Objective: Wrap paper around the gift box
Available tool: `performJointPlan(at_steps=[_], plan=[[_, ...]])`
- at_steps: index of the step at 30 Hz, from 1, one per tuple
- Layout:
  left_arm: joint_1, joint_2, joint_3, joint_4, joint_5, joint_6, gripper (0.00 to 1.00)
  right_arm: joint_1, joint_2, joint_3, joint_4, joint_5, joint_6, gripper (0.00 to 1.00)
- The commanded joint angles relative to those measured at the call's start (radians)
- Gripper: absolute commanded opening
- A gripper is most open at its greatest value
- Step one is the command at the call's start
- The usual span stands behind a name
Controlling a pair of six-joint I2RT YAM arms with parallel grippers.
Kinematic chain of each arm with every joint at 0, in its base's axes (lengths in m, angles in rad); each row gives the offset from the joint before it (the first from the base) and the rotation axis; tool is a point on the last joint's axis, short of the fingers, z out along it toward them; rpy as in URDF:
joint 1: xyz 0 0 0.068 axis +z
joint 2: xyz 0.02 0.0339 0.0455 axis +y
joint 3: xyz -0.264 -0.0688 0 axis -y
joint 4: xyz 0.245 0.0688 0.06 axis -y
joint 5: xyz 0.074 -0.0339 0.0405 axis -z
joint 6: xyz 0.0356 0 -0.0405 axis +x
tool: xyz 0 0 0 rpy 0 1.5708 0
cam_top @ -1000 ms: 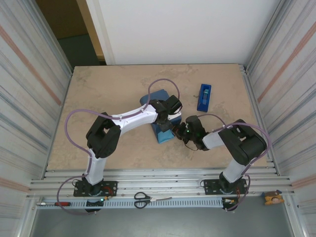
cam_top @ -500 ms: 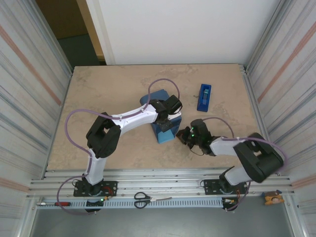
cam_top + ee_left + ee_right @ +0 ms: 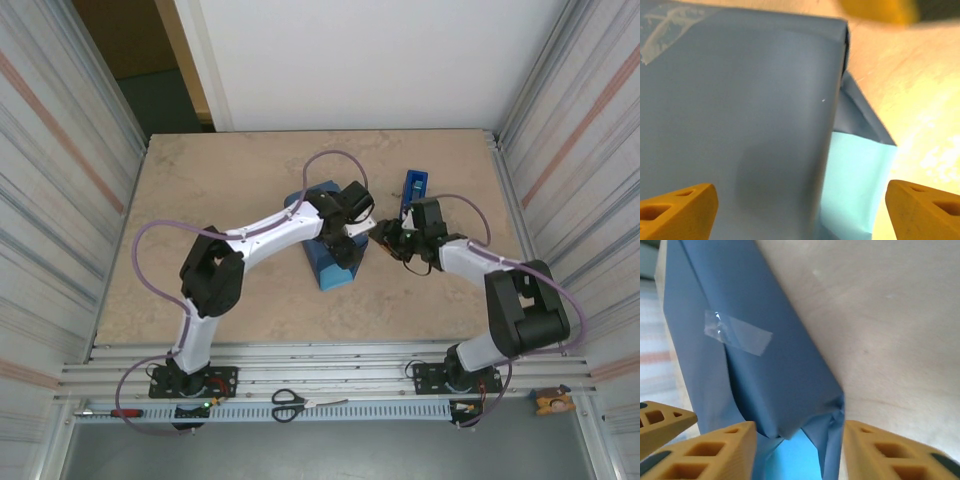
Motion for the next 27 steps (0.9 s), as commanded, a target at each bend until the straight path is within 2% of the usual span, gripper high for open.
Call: performJointPlan(at_steps=[1, 3, 7, 11, 13, 15, 18, 22, 25, 27], plan=[[0.044, -0.095, -0.019, -0.006, 0.074, -0.065, 0.89, -0.013, 0.067, 0.093, -0.059, -0.067, -0.104, 0.56], [0.083, -0.149, -0.073, 0.032, 0.111, -0.119, 0.9, -0.017, 0.123, 0.148, -0.052, -0.115, -0.139, 0.62], [0.226, -0.272, -0.238, 0.164, 0.25, -0.299, 0.96, -0.021, 0.257, 0.283, -0.123, -0.197, -0.208, 0.65], [0.442, -0.334, -0.45, 0.368, 0.561, -0.54, 0.99, -0.022, 0.338, 0.335, -0.118, -0.289, -0.212, 0.67], [0.523, -0.309, -0.508, 0.458, 0.691, -0.627, 0.99, -0.017, 0.35, 0.335, -0.099, -0.346, -0.19, 0.63], [0.563, -0.264, -0.515, 0.495, 0.781, -0.657, 0.99, -0.007, 0.337, 0.305, -0.063, -0.381, -0.161, 0.6], [0.574, -0.195, -0.468, 0.476, 0.803, -0.637, 0.99, 0.016, 0.294, 0.232, 0.013, -0.403, -0.093, 0.59], [0.573, -0.111, -0.395, 0.465, 0.835, -0.631, 0.95, 0.059, 0.237, 0.19, 0.011, -0.354, -0.081, 0.59], [0.574, -0.103, -0.382, 0.454, 0.819, -0.627, 0.94, 0.075, 0.174, 0.188, -0.108, -0.192, -0.124, 0.62], [0.574, -0.138, -0.402, 0.431, 0.768, -0.612, 0.94, 0.091, 0.103, 0.188, -0.192, -0.055, -0.166, 0.65]])
